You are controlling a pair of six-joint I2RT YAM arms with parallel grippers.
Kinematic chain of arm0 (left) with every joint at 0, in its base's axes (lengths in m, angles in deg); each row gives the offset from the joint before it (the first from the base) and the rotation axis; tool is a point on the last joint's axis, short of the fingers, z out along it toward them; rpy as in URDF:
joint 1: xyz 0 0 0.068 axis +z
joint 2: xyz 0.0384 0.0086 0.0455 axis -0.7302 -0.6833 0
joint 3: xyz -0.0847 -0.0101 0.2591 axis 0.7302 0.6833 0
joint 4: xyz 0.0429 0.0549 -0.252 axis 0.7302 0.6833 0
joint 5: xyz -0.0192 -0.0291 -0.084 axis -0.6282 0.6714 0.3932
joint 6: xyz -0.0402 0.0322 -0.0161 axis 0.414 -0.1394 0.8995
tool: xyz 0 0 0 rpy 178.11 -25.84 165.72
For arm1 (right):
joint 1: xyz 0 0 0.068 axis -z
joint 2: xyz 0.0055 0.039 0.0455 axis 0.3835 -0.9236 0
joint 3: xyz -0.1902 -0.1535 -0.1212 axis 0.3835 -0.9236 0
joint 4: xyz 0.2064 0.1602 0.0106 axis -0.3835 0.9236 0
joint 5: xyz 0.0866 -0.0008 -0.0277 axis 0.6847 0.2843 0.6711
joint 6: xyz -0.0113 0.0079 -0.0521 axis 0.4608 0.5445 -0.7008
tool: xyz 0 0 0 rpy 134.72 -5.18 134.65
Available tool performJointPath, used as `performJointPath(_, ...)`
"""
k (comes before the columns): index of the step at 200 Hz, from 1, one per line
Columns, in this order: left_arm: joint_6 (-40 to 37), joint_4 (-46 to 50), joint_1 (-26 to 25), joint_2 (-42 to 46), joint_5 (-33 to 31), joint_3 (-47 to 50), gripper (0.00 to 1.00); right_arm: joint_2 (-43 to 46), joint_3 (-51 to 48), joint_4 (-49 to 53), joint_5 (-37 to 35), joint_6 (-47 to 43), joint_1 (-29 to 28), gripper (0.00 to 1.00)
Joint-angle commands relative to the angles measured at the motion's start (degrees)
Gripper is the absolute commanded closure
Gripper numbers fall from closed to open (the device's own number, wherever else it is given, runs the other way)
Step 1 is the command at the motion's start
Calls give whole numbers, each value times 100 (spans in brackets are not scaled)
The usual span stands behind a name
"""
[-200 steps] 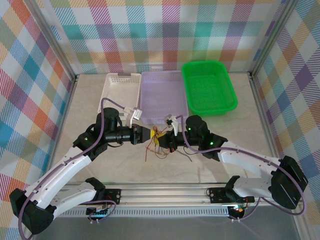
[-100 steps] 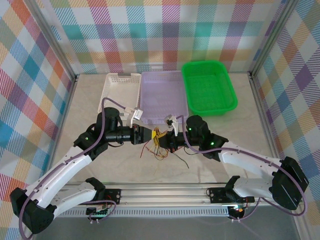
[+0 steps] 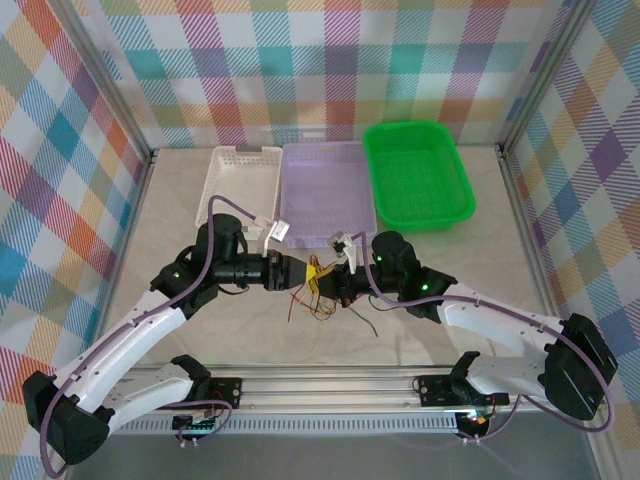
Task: Untangle the cables
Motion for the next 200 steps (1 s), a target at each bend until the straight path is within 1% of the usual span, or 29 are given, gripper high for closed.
performJointPath(1, -206, 102, -90, 18, 237, -130, 54, 163, 228, 73, -80, -148, 12, 100)
performJointPath(38, -535, 464, -268, -68, 306, -209, 63, 200, 293, 260, -183, -179, 12, 100)
performJointPath(73, -801, 821, -473, -294, 247, -357, 64, 218, 359, 404, -287, -191, 12, 100)
performJointPath(98, -855, 870, -503, -273, 125, -378, 64, 218, 399, 445, -290, -192, 8, 100)
performJointPath(126, -869, 896, -514, -305, 126, -377, 67, 218, 428, 497, -301, -192, 8, 100)
performJointPath(171, -959, 1006, -581, -346, 0, -419, 77, 233, 464, 537, -325, -192, 9, 100)
performJointPath(200, -988, 1075, -575, -343, -199, -452, 89, 236, 470, 597, -330, -190, 12, 100)
